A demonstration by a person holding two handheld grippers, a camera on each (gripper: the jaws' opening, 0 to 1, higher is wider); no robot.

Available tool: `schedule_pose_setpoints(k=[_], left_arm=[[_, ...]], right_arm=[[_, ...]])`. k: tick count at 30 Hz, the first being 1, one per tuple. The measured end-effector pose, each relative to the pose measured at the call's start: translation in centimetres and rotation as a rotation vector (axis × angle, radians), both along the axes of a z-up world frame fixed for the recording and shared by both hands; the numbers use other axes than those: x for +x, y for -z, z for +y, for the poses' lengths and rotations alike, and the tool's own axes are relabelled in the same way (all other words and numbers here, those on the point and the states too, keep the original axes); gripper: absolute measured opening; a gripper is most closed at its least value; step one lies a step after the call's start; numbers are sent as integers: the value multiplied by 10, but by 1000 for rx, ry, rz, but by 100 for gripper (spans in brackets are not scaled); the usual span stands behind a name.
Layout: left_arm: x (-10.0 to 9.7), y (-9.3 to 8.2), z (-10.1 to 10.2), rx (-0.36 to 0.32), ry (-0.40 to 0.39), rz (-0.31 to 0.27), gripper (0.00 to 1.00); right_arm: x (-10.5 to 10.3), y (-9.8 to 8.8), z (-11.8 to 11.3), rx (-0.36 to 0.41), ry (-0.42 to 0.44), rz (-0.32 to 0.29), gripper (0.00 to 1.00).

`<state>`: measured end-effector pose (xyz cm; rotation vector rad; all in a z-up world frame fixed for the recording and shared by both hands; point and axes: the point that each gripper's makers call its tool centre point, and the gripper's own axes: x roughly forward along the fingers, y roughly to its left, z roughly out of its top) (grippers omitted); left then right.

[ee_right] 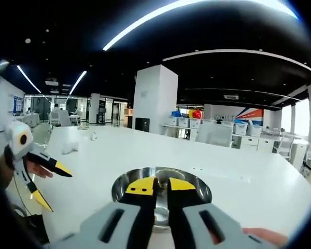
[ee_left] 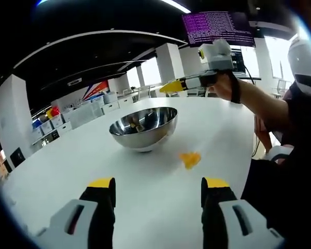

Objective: Pick up the QQ candy scattered on the table and place it into the stainless steel bowl on the table

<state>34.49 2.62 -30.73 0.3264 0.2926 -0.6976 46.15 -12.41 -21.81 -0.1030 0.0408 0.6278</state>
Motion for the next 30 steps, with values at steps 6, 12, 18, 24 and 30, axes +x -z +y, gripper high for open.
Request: schedule_pose_setpoints(k=[6, 12, 18, 24, 30], left_arm=[[-1, 0, -1, 8, 1, -1, 67], [-2, -1, -5, 9, 7, -3, 67], [-2, -1, -6, 23, 6, -12, 66], [-3, -4, -8, 16, 8, -14, 66], [-3, -4, -8, 18, 7, -14, 66]], right_arm=[[-24, -13, 0, -3, -52, -27, 11], [-48, -13, 3, 6, -97, -28, 15], [-63, 7, 6, -22, -123, 7, 15], [-70, 35, 11, -39, -141, 67, 15], [-77, 70, 18, -55, -155, 139, 15]])
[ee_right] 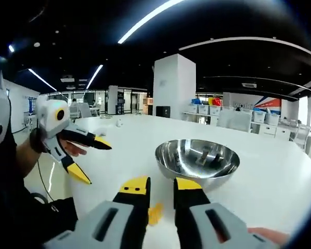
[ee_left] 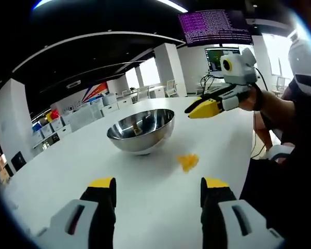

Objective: Pick up the QQ candy scattered on the table and place it into the stainless steel bowl on the table

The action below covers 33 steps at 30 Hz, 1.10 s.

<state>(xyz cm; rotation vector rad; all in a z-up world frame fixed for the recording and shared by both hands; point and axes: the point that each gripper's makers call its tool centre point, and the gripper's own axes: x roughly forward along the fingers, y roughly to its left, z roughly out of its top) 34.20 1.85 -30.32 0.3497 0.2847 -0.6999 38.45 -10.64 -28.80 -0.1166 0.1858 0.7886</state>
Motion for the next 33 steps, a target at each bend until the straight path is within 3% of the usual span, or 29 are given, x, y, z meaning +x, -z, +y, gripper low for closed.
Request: schedule_pose_setpoints(k=[8, 15, 33], left_arm=[[-1, 0, -1, 4, 6, 0, 66], [-1, 3, -4, 7, 11, 8, 66], [-1, 5, -3, 0, 11, 11, 66]], right_arm=[[-7, 49, 5, -34, 9, 91, 15], [-7, 72, 8, -47, 32, 113, 14], [-7, 82, 4, -28, 43, 168, 11]])
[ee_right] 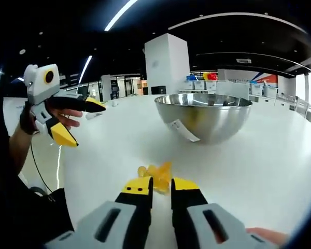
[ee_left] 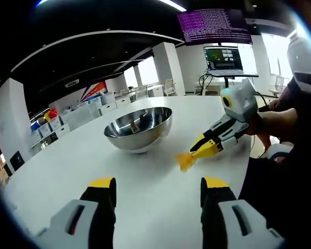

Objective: Pick up the QQ candy scattered on the table and place it into the stainless steel bowl on the table

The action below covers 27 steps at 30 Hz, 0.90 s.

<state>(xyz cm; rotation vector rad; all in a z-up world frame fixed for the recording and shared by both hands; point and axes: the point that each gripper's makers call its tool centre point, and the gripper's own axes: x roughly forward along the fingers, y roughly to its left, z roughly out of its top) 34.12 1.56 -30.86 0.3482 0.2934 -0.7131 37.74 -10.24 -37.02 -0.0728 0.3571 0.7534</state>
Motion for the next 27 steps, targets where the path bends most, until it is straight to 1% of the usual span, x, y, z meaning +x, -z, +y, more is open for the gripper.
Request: schedule_pose_setpoints(k=[6, 18, 27], left_arm=[[0, 1, 0, -1, 0, 3, 66], [0, 1, -1, 0, 2, 3, 66], [-1, 1, -2, -2, 2, 2, 66]], right_arm=[[-2, 1, 1, 19, 0, 18, 9], [-2, -1, -1, 19, 9, 12, 3], [-2, -1, -4, 12, 16, 5, 2]])
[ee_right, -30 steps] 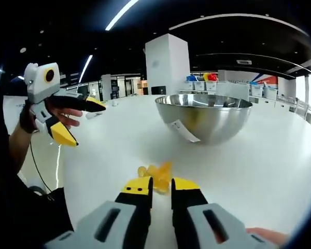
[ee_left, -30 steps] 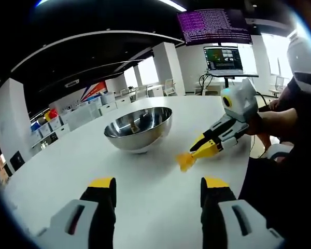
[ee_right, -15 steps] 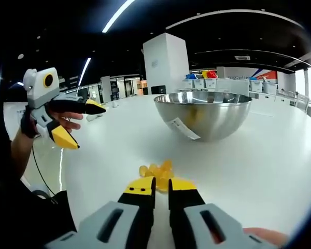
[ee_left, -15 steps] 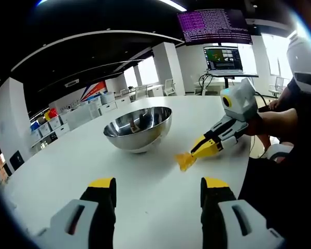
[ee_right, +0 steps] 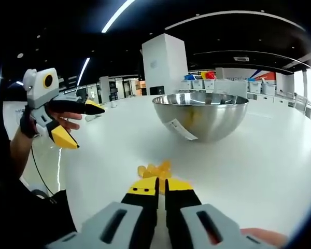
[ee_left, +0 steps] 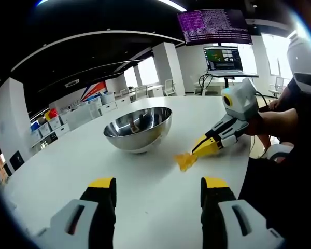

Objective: Pick up the QQ candy scattered on the table and place it into the stainless steel bowl on the table

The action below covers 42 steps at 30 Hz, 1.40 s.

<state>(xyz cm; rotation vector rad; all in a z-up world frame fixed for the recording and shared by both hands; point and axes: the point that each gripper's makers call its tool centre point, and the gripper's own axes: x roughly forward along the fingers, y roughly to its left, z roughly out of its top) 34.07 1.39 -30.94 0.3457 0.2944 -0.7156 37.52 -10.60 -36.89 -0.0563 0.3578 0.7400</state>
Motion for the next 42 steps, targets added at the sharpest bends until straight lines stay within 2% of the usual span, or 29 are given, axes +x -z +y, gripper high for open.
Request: schedule_pose_setpoints(k=[14, 28, 32, 37, 39, 42], left_arm=[[0, 1, 0, 2, 1, 1, 66], [0, 0, 1, 3, 0, -2, 66], [-1, -1, 1, 4, 1, -2, 66], [-1, -3, 0, -1, 5, -7, 66], [-1, -3, 0, -1, 5, -9, 66], [-1, -3, 0, -2, 5, -9, 66]], right_arm=[[2, -3, -4, -5, 11, -15, 2], [6, -30, -8, 19, 22, -63, 1], [9, -50, -10, 33, 23, -104, 1], [20, -87, -13, 88, 30, -159, 1], [28, -107, -15, 122, 34, -187, 1], [40, -127, -20, 139, 53, -218, 1]])
